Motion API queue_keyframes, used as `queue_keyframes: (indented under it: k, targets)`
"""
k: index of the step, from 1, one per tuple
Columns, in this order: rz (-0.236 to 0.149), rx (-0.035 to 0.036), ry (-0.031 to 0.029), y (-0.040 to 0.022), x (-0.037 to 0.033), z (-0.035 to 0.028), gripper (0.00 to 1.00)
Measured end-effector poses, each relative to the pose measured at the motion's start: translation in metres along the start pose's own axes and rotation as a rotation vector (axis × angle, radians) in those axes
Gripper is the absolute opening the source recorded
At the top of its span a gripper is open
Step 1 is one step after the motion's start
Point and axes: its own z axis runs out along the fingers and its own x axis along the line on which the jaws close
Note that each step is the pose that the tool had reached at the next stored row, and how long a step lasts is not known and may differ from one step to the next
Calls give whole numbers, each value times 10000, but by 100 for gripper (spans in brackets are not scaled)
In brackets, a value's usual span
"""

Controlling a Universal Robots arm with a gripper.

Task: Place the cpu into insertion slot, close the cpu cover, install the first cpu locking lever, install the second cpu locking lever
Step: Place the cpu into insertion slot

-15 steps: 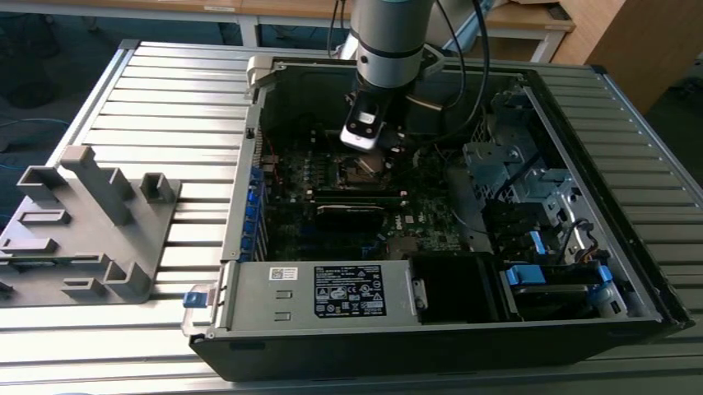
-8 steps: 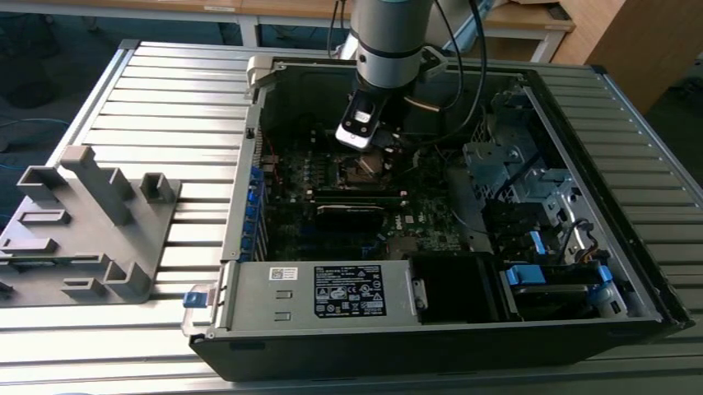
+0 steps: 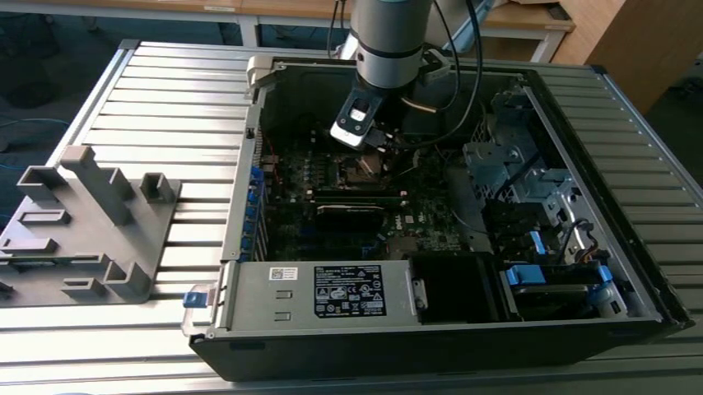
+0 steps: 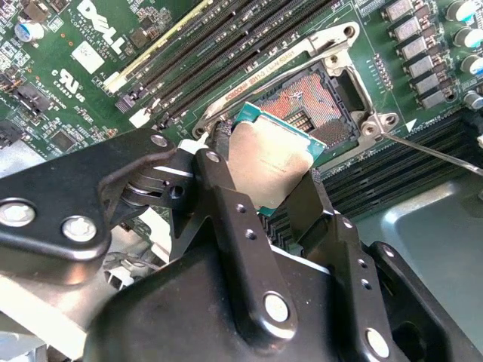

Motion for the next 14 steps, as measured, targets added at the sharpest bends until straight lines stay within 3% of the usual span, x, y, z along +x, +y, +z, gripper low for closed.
queue_keyframes:
  k: [7,14]
  targets:
    - [9,-1,-2,-3,2,0,54]
    - [7,-10,-6,-47,22,-3,54]
